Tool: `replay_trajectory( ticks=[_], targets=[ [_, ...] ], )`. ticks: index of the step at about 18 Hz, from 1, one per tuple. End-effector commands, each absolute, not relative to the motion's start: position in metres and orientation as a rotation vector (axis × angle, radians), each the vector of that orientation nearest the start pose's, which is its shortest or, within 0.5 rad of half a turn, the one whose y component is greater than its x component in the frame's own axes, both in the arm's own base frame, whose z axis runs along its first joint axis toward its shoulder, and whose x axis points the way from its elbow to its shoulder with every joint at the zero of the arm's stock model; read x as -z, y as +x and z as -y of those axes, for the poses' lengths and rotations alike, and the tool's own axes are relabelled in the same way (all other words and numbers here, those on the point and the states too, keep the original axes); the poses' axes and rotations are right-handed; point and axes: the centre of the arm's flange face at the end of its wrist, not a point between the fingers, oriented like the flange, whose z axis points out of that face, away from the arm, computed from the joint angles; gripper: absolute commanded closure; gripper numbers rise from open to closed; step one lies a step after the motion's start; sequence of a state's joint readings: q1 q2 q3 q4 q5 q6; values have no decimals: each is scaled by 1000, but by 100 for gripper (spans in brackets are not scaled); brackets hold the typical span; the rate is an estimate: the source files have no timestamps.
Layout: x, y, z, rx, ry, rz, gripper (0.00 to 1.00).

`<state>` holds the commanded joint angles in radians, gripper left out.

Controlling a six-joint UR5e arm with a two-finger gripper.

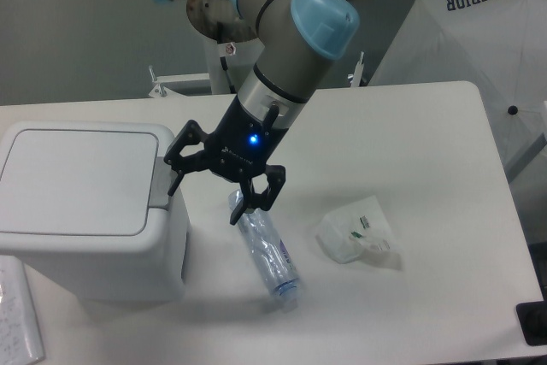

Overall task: Open the trash can
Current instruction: 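Push the lid edge with the gripper to flip the lid up, then withdraw the gripper away from the opened trash can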

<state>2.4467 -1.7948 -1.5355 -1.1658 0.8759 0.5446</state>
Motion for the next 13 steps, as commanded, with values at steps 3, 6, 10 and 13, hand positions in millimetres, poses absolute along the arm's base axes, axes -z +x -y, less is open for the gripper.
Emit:
replay_trajectory(
  ticks=[3,6,10,13],
  targets=[
    [-448,-330,-532,509,-2468,315,0],
    [-446,-331,-532,512,-2469,317,0],
    [-446,-331,-533,513,-2470,315,0],
    [-449,-331,-533,509,-2468,315,0]
  ],
)
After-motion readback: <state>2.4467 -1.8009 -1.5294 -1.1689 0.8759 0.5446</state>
